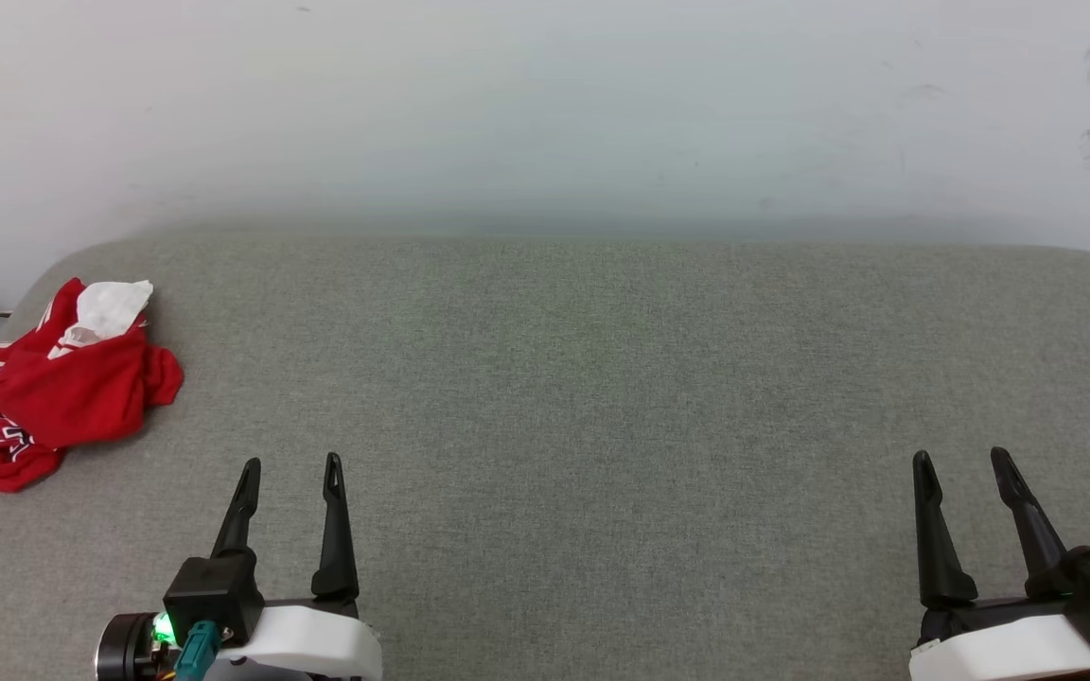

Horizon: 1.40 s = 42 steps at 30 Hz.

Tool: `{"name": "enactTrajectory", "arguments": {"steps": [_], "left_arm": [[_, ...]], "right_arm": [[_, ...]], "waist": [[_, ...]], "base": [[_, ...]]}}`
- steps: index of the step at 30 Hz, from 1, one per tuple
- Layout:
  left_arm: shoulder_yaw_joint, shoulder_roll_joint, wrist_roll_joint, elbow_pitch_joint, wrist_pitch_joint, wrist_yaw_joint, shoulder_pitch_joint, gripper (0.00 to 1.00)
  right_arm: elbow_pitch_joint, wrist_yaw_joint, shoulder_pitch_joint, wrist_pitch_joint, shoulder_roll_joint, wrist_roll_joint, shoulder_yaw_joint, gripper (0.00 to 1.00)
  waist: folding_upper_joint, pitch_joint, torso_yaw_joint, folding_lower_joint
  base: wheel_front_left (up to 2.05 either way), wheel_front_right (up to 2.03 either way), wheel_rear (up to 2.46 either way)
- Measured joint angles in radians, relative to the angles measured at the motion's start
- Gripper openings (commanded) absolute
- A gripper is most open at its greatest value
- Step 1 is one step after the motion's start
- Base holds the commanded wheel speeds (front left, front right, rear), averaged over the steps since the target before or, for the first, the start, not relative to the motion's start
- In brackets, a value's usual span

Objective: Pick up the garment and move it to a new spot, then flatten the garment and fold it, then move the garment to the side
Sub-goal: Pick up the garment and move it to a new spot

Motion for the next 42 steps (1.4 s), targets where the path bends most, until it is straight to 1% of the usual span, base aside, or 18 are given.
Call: {"name": "enactTrajectory", "arguments": {"steps": [15,22,31,42], "left_arm": [[-0.003,0.0,-0.004,0.008,0.0,0.003,0.0,1.0],[-0.001,0.0,-0.002,0.012,0.0,0.003,-0.001,1.0],[0.005,-0.001,0.005,0.012,-0.001,0.005,-0.002,1.0],[0.017,0.0,0.008,0.015,-0.001,0.003,-0.002,1.0]], "right_arm": [[0.004,0.0,0.0,0.0,0.0,0.007,-0.001,1.0],[0.003,0.0,0.0,0.0,0.0,0.007,0.001,1.0],[0.002,0.0,0.002,0.0,0.0,0.004,0.007,1.0],[0.002,0.0,0.007,0.0,0.0,0.004,0.012,1.0]], "waist": [[0.0,0.001,0.006,0.0],[0.0,0.003,0.024,0.0],[0.0,0.006,0.087,0.0],[0.0,0.007,0.203,0.0]], "base": [[0.0,0.0,0.0],[0.0,0.0,0.0],[0.0,0.0,0.0],[0.0,0.0,0.0]]}}
